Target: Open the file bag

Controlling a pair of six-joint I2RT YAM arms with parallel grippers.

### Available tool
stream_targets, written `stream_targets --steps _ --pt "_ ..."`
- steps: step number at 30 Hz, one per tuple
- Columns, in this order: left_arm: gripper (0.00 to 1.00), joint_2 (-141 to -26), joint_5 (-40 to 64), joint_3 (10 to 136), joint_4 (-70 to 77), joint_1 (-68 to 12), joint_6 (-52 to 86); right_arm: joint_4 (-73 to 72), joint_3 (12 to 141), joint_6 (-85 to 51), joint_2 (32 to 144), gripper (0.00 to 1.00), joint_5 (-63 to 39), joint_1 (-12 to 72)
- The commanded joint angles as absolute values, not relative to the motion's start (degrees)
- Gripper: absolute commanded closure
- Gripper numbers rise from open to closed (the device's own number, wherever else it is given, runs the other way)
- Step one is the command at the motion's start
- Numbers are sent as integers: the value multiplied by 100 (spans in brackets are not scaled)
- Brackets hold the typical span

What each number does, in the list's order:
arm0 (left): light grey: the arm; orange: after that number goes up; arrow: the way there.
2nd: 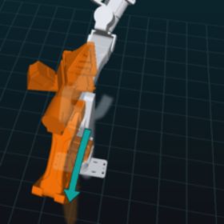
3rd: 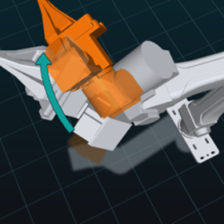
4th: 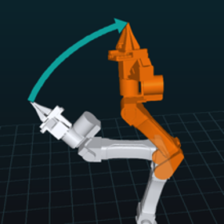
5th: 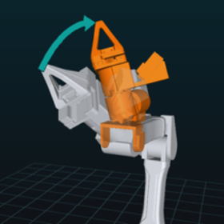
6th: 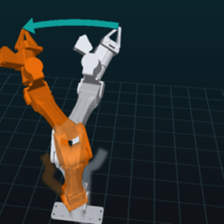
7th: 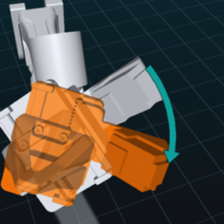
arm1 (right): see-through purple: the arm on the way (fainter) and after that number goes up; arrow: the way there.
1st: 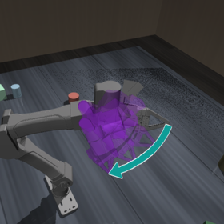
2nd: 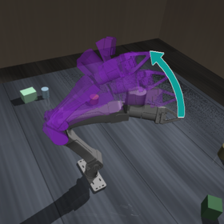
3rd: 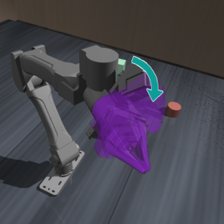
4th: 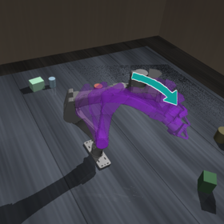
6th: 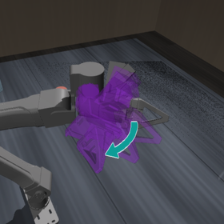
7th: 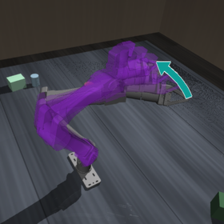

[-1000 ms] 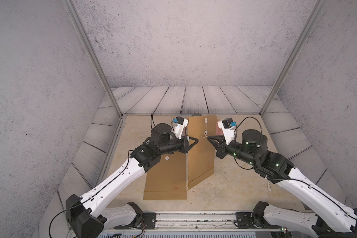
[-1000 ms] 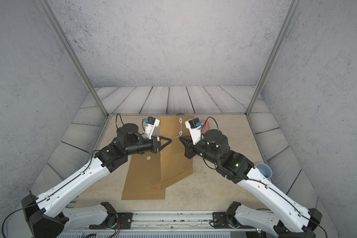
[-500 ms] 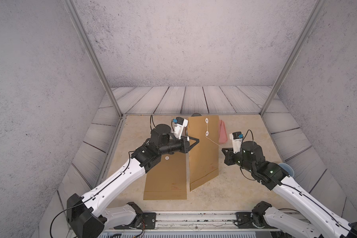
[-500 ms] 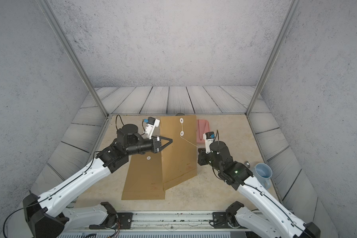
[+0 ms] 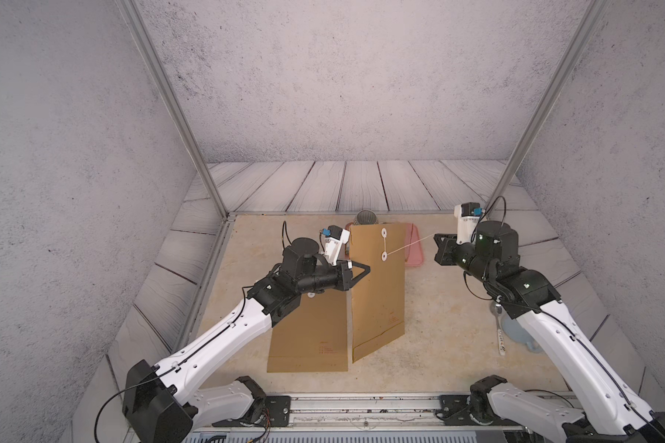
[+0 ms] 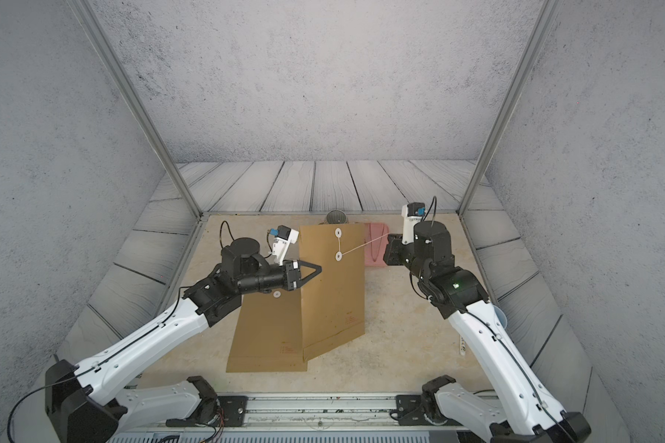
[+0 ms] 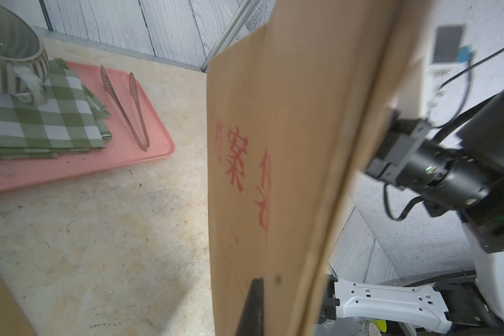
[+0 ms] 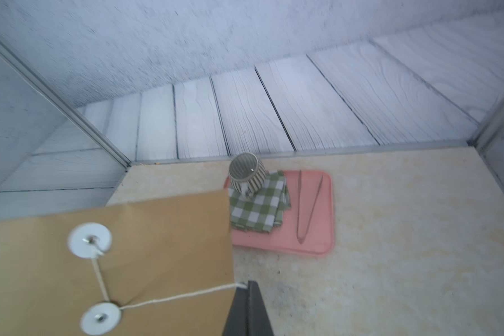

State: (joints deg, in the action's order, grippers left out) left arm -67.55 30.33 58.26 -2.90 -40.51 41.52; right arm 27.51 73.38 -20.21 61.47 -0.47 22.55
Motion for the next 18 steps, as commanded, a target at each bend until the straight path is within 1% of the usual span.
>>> stream_targets --steps 1,5,10,13,16,18 --pt "100 -6727 3179 5684 138 -3999 4268 2799 7898 -1916 6425 100 -763 2268" --pt "100 -6822 3181 5551 222 -3999 4264 2727 8473 -1981 6722 100 -1129 2610" --pt "100 -6997 3096 5422 327 -3999 4243 2482 8546 -1990 6722 100 -1340 3415" --pt "100 -7109 3075 5396 456 -3999 4268 2232 8064 -2070 6504 100 -1529 3955" --pt "100 -7202 3078 5401 540 -3999 4294 1995 7137 -2409 6099 100 -1480 4353" --pt "100 -7222 3076 5419 569 -3999 4309 1834 6354 -2756 5747 100 -1401 4419"
